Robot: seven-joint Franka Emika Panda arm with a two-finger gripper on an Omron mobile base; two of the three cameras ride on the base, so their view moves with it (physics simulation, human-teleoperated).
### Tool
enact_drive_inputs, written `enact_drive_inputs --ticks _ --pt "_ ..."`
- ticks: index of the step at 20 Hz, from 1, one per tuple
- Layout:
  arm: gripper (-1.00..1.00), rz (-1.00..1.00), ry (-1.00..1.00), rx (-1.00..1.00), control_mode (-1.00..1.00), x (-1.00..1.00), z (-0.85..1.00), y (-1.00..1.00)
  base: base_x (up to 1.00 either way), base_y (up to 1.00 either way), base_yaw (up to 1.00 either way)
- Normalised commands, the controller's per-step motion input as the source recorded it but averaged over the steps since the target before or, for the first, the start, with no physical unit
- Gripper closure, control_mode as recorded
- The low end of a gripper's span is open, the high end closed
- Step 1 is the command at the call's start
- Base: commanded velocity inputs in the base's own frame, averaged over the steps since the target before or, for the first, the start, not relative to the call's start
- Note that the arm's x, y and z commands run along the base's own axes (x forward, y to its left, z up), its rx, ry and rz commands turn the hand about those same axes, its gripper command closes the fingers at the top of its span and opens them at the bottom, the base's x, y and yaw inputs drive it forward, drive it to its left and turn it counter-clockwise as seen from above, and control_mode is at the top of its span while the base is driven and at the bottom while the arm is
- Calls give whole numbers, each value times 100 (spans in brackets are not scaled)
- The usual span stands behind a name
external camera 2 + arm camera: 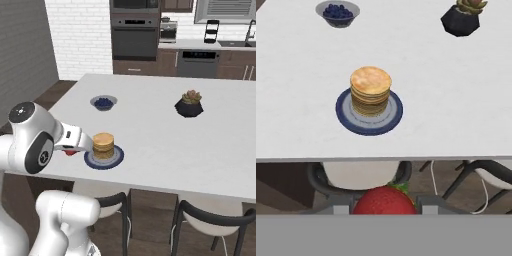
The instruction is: Take the strawberry from the fridge and place it on top of the pancake, located on the dining counter.
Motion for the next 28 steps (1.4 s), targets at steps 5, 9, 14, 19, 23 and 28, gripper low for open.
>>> enact_drive_inputs --ticks 5,9,14,19,23,28 --pt "100 1 0 0 -100 32 0 6 0 0 0" --pt "100 13 6 0 -100 100 0 2 0 0 0" --pt "100 15 16 0 -100 100 0 4 0 0 0" --pt "100 6 30 0 -100 100 -3 0 0 0 0" --pt "100 0 18 6 -100 100 -40 0 0 0 0" --pt "100 0 5 0 -100 98 -64 0 0 0 0"
